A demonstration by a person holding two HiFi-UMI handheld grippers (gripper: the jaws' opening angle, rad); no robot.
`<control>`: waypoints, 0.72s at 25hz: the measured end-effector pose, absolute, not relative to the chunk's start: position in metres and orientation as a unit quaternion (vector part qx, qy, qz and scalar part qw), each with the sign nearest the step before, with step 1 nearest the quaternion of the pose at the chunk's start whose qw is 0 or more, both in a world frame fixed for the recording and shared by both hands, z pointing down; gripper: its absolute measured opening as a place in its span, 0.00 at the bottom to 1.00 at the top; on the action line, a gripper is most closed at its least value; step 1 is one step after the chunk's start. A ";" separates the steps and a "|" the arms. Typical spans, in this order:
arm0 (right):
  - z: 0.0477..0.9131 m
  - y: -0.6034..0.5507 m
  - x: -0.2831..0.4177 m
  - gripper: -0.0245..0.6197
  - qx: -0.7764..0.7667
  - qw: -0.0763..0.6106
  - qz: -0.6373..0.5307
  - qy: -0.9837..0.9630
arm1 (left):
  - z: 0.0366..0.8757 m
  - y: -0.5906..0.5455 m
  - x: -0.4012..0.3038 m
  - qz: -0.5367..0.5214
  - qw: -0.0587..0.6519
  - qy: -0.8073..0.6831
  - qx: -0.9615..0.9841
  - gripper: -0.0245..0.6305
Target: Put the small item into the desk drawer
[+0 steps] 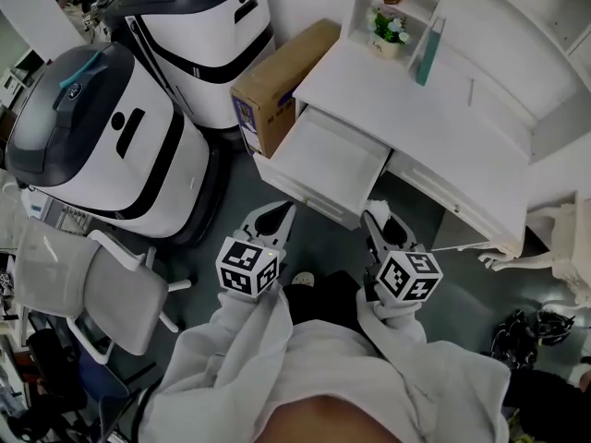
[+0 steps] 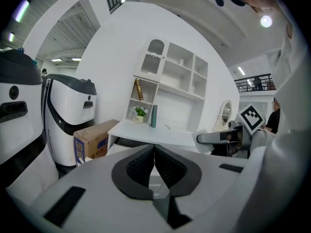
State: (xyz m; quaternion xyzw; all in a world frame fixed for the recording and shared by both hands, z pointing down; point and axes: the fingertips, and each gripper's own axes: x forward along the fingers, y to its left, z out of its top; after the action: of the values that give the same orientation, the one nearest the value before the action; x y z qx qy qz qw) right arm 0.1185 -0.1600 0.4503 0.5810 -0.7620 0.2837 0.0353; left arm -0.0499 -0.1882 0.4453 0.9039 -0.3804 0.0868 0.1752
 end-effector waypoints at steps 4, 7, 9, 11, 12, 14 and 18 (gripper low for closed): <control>0.461 -0.151 0.130 0.34 0.589 0.043 0.294 -0.751 | 0.457 -0.178 -0.039 0.096 0.186 -0.367 0.907 0.06; 0.465 -0.153 0.141 0.34 0.594 0.046 0.299 -0.745 | 0.463 -0.180 -0.035 0.103 0.192 -0.365 0.905 0.06; 0.469 -0.159 0.148 0.34 0.595 0.045 0.305 -0.742 | 0.466 -0.184 -0.033 0.109 0.195 -0.368 0.903 0.06; 0.472 -0.167 0.153 0.34 0.593 0.043 0.312 -0.741 | 0.468 -0.191 -0.029 0.113 0.198 -0.372 0.900 0.06; 0.473 -0.172 0.155 0.34 0.591 0.044 0.315 -0.741 | 0.469 -0.196 -0.027 0.116 0.199 -0.374 0.898 0.06; 0.473 -0.185 0.157 0.34 0.582 0.048 0.317 -0.747 | 0.468 -0.209 -0.022 0.118 0.199 -0.379 0.896 0.06; 0.478 -0.212 0.164 0.34 0.564 0.065 0.326 -0.756 | 0.468 -0.234 -0.013 0.118 0.204 -0.392 0.889 0.06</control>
State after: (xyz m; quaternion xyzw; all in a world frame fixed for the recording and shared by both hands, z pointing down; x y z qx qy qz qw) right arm 0.1636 -0.2123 0.4782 0.5639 -0.7561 0.3258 0.0648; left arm -0.0126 -0.2342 0.4677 0.8893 -0.3921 0.1176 0.2038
